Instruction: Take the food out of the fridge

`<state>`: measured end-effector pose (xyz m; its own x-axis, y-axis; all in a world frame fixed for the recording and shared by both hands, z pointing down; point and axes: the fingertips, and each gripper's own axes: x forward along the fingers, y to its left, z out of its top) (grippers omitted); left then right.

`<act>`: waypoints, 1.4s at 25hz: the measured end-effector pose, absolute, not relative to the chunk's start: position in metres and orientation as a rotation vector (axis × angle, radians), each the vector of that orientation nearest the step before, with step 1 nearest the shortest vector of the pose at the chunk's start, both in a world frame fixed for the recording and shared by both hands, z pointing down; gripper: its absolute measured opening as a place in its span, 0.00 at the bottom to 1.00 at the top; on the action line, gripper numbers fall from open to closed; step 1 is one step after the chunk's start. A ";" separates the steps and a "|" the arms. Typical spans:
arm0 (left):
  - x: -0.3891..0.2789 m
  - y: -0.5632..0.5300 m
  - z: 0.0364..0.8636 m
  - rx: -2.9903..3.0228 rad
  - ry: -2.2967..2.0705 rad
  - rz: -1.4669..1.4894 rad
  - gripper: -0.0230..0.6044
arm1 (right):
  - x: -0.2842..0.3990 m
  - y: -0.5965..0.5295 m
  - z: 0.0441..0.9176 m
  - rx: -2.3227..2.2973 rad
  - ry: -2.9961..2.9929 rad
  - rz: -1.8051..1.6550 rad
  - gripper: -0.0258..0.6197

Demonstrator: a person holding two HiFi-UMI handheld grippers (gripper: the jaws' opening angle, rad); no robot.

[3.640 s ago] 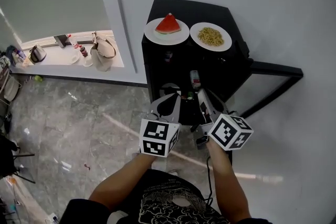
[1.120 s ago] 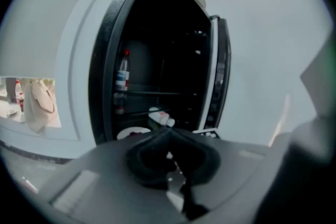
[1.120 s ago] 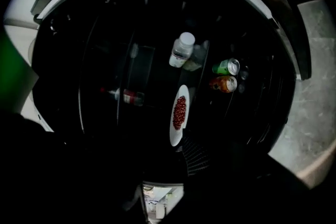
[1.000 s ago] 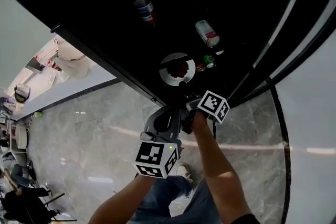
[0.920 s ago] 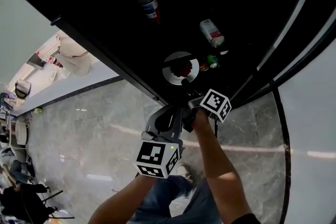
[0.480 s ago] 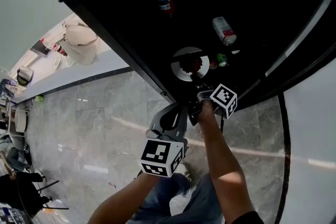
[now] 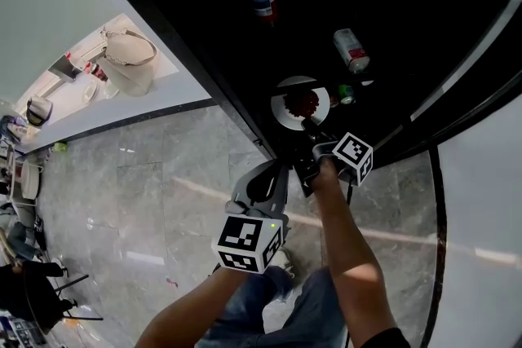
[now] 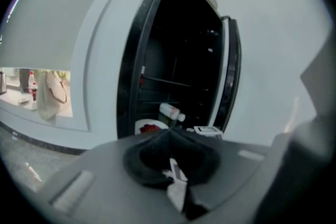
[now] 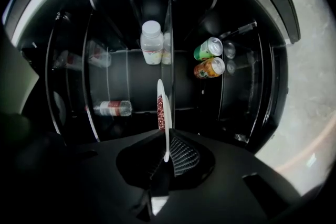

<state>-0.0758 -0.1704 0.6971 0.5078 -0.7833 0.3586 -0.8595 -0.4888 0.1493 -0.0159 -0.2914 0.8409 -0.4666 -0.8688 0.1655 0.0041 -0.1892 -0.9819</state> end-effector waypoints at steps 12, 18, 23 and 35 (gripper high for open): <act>-0.069 -0.140 0.639 2.428 -1.348 0.328 0.04 | -0.006 -0.213 0.766 -1.051 1.484 -1.720 0.05; -0.061 -0.122 0.587 2.440 -1.311 0.320 0.04 | 0.001 -0.164 0.695 -1.082 1.481 -1.707 0.05; -0.066 -0.106 0.537 2.444 -1.290 0.316 0.04 | 0.004 -0.132 0.622 -1.112 1.483 -1.677 0.05; -0.078 -0.087 0.423 2.490 -1.287 0.208 0.03 | 0.007 -0.087 0.458 -1.126 1.545 -1.538 0.06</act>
